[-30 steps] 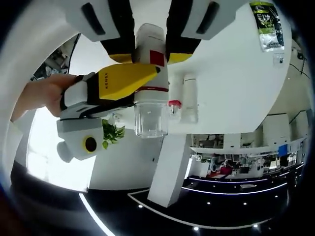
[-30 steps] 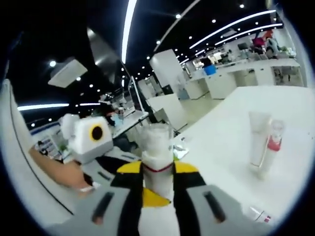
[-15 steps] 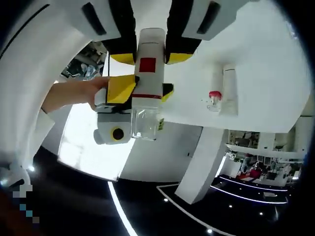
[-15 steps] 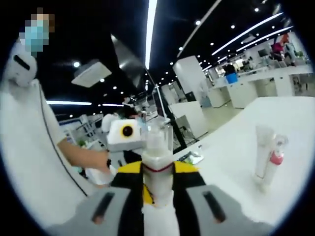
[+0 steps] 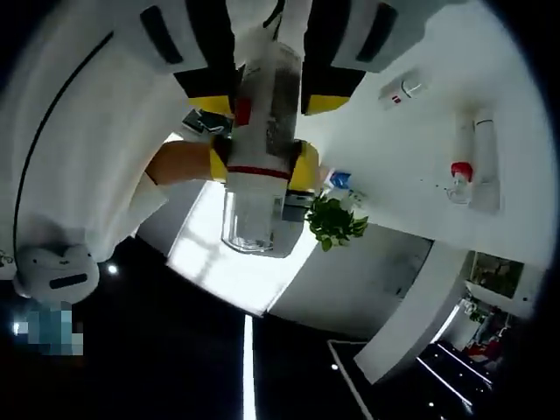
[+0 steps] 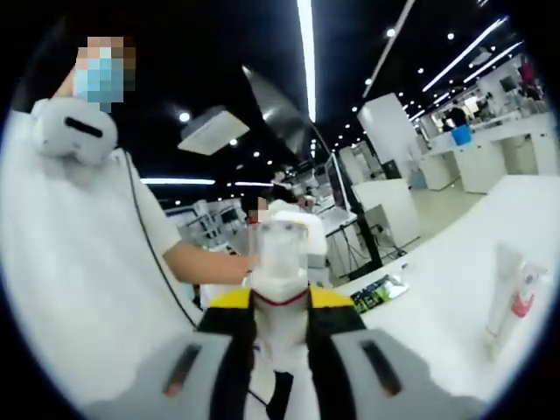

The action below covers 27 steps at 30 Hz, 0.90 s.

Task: Arrange the skincare products in the storage area until every visible bottle or jar stands upright without overlapping.

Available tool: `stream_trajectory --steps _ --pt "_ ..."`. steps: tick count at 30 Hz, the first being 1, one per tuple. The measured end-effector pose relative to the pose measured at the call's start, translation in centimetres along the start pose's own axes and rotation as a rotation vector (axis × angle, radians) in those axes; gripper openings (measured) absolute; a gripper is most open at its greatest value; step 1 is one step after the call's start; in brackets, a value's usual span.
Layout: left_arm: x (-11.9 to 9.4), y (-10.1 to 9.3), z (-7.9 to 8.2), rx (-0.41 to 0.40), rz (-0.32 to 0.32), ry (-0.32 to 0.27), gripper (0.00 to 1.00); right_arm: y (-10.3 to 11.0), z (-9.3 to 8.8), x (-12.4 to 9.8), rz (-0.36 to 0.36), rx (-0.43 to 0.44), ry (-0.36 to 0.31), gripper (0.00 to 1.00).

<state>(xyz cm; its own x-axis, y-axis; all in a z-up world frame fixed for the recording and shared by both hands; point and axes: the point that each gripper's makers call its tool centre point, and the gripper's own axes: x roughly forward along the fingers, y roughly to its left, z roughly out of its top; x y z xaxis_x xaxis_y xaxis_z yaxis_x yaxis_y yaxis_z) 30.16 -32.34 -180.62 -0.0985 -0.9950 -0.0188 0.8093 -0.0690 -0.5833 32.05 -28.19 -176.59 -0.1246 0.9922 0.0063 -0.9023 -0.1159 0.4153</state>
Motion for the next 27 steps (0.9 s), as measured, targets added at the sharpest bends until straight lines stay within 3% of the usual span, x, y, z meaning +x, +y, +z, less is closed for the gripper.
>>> stream_trajectory --steps 5,13,16,21,22,24,27 --pt "0.3 -0.2 -0.3 0.021 -0.035 0.000 0.25 0.3 -0.1 0.0 0.032 0.009 0.002 0.20" --pt "0.0 1.1 0.5 0.015 0.038 -0.063 0.23 -1.4 0.5 -0.6 -0.049 0.021 -0.056 0.22" --pt "-0.3 2.4 0.7 0.026 0.110 -0.069 0.23 -2.4 0.3 -0.4 -0.113 0.016 -0.045 0.22" --pt "-1.3 5.4 0.7 0.045 0.314 -0.089 0.23 -5.3 -0.6 -0.3 -0.271 0.041 0.020 0.22" --pt "-1.2 5.4 0.7 0.033 0.315 -0.093 0.23 -5.4 -0.7 -0.2 -0.277 0.035 0.028 0.22" --pt "-1.6 6.3 0.5 0.050 0.385 -0.088 0.23 -6.0 -0.7 -0.1 -0.333 0.029 0.032 0.24" --pt "-1.5 6.4 0.7 0.060 0.415 -0.102 0.23 -6.4 -0.4 -0.1 -0.391 0.017 0.023 0.31"
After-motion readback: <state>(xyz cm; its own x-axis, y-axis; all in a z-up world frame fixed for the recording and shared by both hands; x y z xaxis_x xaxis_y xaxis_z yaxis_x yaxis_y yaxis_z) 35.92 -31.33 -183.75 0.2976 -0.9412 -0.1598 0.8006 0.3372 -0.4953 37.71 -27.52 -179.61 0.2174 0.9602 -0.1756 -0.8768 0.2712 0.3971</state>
